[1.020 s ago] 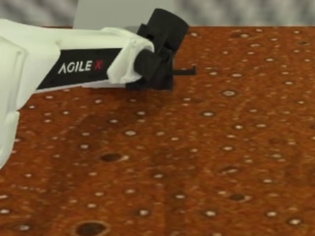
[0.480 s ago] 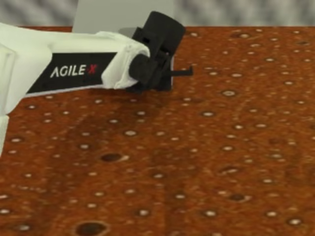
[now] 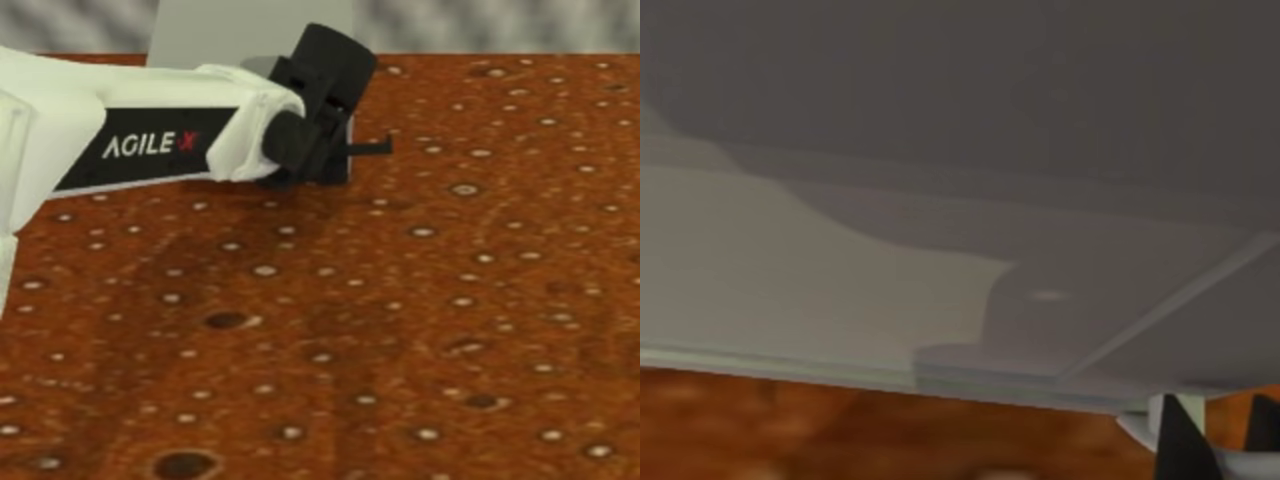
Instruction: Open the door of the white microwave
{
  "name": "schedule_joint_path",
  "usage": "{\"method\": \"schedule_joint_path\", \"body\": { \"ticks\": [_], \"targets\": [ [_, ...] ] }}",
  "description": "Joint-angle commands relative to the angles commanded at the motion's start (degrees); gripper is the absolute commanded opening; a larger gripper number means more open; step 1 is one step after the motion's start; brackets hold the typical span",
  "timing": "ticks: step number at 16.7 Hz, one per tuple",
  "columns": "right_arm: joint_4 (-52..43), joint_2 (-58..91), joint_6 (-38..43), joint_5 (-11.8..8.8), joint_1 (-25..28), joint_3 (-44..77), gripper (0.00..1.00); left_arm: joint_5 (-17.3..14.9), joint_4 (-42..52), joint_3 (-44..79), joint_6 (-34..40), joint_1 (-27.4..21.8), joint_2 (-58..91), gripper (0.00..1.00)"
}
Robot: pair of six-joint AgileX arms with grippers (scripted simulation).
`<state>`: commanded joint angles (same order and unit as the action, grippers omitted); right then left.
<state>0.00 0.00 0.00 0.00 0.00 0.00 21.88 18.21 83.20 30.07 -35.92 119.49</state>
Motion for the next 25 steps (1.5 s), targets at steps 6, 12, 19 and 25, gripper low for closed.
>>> {"method": "schedule_joint_path", "body": {
  "ticks": [6, 12, 19, 25],
  "targets": [
    [0.0, 0.0, 0.0, 0.0, 0.0, 0.0, 1.00, 0.0, 0.0, 0.0, 0.0, 0.0, 0.0, 0.00],
    [0.0, 0.0, 0.0, 0.0, 0.0, 0.0, 1.00, 0.0, 0.0, 0.0, 0.0, 0.0, 0.0, 0.00],
    [0.0, 0.0, 0.0, 0.0, 0.0, 0.0, 1.00, -1.5, -1.9, -2.5, -1.9, 0.2, -1.7, 0.00],
    [0.0, 0.0, 0.0, 0.0, 0.0, 0.0, 1.00, -2.2, -2.8, -4.2, -3.3, 0.4, -2.6, 0.00]
  ]
}}
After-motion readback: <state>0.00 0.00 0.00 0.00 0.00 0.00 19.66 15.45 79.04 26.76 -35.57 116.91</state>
